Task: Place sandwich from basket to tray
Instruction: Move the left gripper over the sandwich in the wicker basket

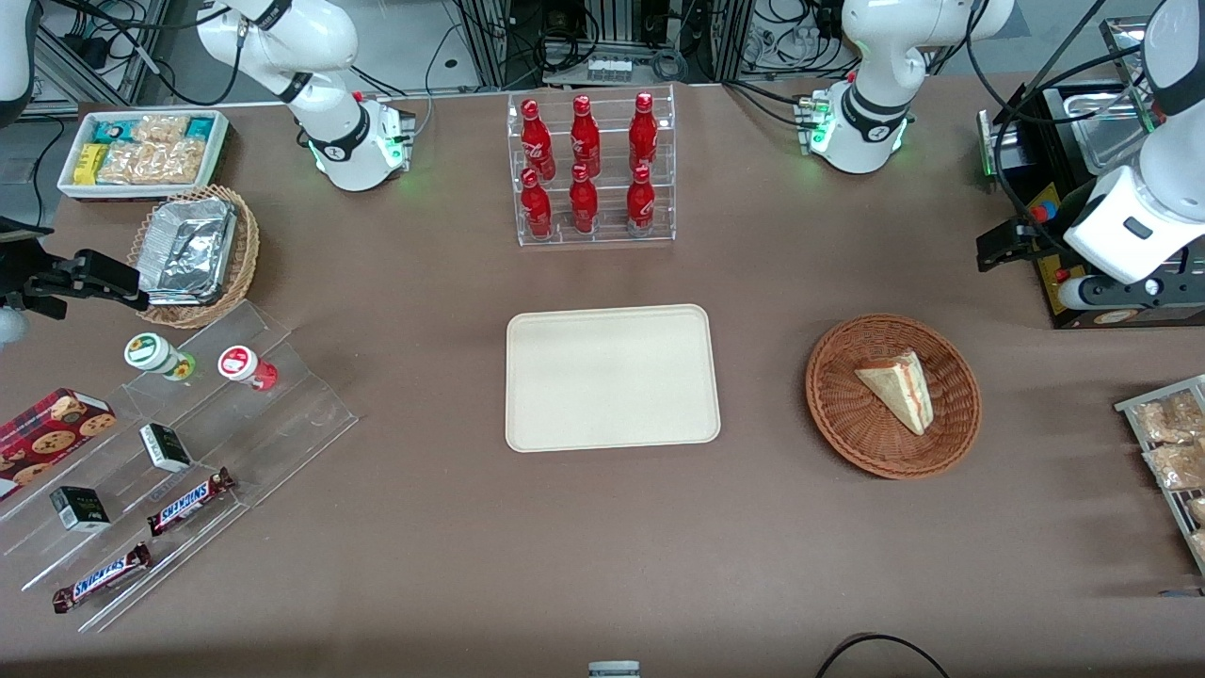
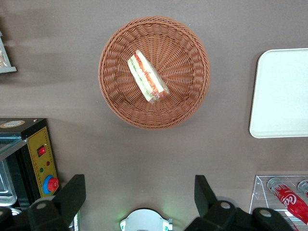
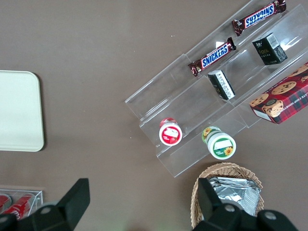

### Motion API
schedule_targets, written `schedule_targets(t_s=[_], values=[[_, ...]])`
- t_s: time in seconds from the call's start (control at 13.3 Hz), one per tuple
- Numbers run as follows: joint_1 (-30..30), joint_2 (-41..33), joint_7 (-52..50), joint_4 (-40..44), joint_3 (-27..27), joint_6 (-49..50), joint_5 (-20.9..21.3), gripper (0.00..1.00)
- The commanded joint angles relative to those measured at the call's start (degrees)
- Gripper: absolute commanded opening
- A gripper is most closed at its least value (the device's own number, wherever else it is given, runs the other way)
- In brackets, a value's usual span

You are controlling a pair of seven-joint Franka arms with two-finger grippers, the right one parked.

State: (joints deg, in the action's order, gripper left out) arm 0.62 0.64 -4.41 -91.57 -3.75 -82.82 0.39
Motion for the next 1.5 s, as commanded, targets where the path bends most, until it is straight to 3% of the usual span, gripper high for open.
schedule_targets(t_s=[0.0, 0.53, 1.13, 1.43], values=[[0.1, 0.1, 0.3, 1.2, -0.1, 0.8, 0.1, 1.00], [0.3, 0.6, -0.7, -6.2, -0.2, -8.0, 0.2, 1.00], [-0.2, 0.6, -3.8, -25.6, -0.1, -30.9, 0.2, 1.00], [-0.4, 2.5, -4.1, -30.2, 0.1, -39.9, 0.1, 1.00]])
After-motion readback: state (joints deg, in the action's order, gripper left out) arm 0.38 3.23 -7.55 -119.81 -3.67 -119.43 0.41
